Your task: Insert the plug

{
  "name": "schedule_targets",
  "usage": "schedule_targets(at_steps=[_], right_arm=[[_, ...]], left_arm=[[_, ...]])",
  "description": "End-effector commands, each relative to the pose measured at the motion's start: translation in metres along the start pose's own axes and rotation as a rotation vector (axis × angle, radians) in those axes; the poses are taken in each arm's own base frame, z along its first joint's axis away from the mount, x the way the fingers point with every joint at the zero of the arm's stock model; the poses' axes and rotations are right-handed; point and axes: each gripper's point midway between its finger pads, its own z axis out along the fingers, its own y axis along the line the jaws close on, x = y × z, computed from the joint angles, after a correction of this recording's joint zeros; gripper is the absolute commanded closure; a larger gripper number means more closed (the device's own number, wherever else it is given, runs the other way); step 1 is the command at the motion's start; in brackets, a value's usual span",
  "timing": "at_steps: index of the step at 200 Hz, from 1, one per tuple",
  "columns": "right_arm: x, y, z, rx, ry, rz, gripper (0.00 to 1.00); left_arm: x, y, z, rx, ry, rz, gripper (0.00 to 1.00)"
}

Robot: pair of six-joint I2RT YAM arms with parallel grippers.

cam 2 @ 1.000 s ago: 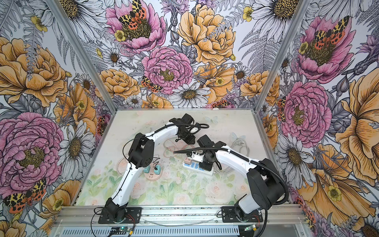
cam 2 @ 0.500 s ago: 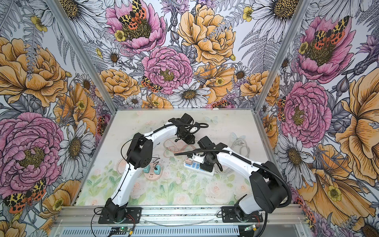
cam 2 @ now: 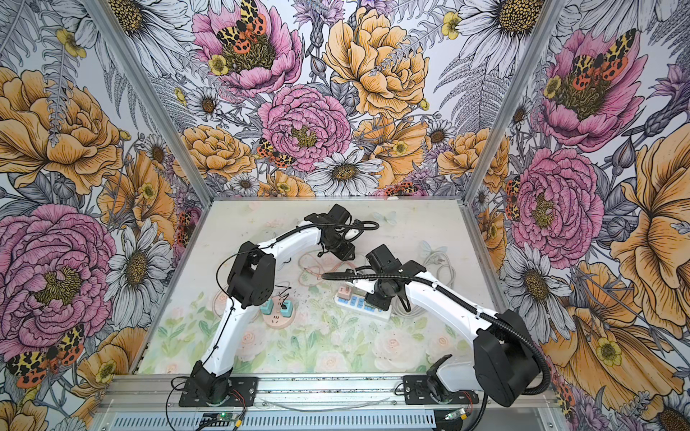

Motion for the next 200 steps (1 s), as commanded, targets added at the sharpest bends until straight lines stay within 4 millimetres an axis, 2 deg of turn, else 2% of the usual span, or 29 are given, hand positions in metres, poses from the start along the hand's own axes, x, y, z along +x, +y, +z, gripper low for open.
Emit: schedule_targets(at_steps=[1,11,20,26,47,79,121,140,158,188,200], right_arm=[[-0.013,-0.003,-0.020,0.039,-0.096,0.021,0.55],[-0.013,-0.003,-0.026,0.054,-0.117,0.028,0.53],[-0.014,-0.003,-0.032,0.074,-0.140,0.043,0.42],[-0.015,-0.004,-0.037,0.090,-0.159,0.056,0.39],[-0.021,-0.007,-0.057,0.153,-0.243,0.084,0.37],[-0.030,-0.019,-0.097,0.294,-0.400,0.131,0.33],[-0.025,-0.046,-0.137,0.517,-0.563,0.244,0.22],[-0.018,-0.056,-0.145,0.570,-0.579,0.292,0.19],[-0.016,-0.063,-0.147,0.589,-0.580,0.317,0.19],[-0.015,-0.072,-0.146,0.605,-0.563,0.347,0.19],[-0.015,-0.073,-0.144,0.607,-0.563,0.353,0.19]], left_arm=[[-0.021,-0.004,-0.031,-0.007,-0.081,0.012,0.70],[-0.023,-0.004,-0.033,-0.011,-0.088,0.011,0.70],[-0.027,-0.004,-0.035,-0.012,-0.097,0.013,0.70],[-0.028,-0.004,-0.036,-0.012,-0.102,0.012,0.70],[-0.034,-0.004,-0.038,-0.012,-0.114,0.014,0.69],[-0.033,-0.005,-0.042,-0.042,-0.095,0.025,0.52],[-0.028,0.016,-0.067,-0.207,-0.095,-0.003,0.45],[-0.025,0.022,-0.085,-0.264,-0.103,-0.003,0.42],[-0.020,0.014,-0.100,-0.237,-0.112,0.011,0.39],[0.001,0.009,-0.116,-0.220,-0.053,0.034,0.38],[0.008,0.012,-0.121,-0.246,-0.044,0.032,0.38]])
